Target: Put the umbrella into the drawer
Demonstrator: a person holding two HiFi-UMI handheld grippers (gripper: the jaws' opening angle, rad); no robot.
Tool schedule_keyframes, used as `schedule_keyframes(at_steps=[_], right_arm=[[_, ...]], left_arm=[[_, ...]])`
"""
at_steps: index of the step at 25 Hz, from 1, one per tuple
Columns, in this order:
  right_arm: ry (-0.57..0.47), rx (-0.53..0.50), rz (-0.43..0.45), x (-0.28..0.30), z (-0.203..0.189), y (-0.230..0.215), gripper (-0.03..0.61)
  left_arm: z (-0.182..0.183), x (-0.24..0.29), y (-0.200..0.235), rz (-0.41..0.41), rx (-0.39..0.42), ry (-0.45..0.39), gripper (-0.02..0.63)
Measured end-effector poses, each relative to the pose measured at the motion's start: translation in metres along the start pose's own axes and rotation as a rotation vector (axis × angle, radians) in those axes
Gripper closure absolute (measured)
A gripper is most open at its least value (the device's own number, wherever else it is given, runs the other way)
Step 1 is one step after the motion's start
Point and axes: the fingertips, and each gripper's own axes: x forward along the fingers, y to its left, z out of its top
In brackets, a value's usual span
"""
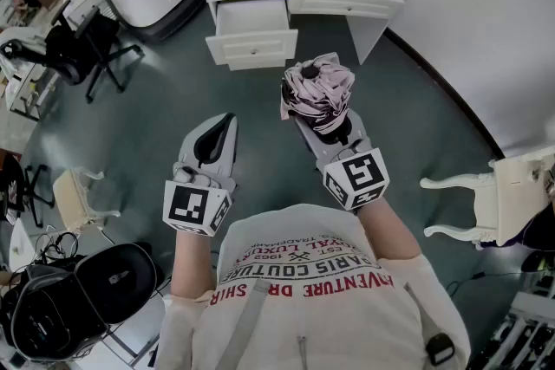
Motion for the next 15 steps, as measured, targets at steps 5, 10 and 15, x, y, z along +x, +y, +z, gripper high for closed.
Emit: schedule_keyframes(at_steps=[5, 10, 15], right_arm=[[0.012, 0.008, -0.014, 0.010, -0.002, 0.000, 0.380], [0.026, 0.028, -0.042, 0.019, -0.008, 0.002, 0.380], [0.035, 0.081, -0.060, 0.038, -0.016, 0.004, 0.379]], left_arm=[[-0.003, 0.002, 0.011, -0.007, -0.002, 0.009, 0.607], [-0.007, 0.000, 0.025, -0.011, -0.013, 0.001, 0.607], [-0.016, 0.002, 0.045, -0.018, -0.032, 0.014, 0.607]])
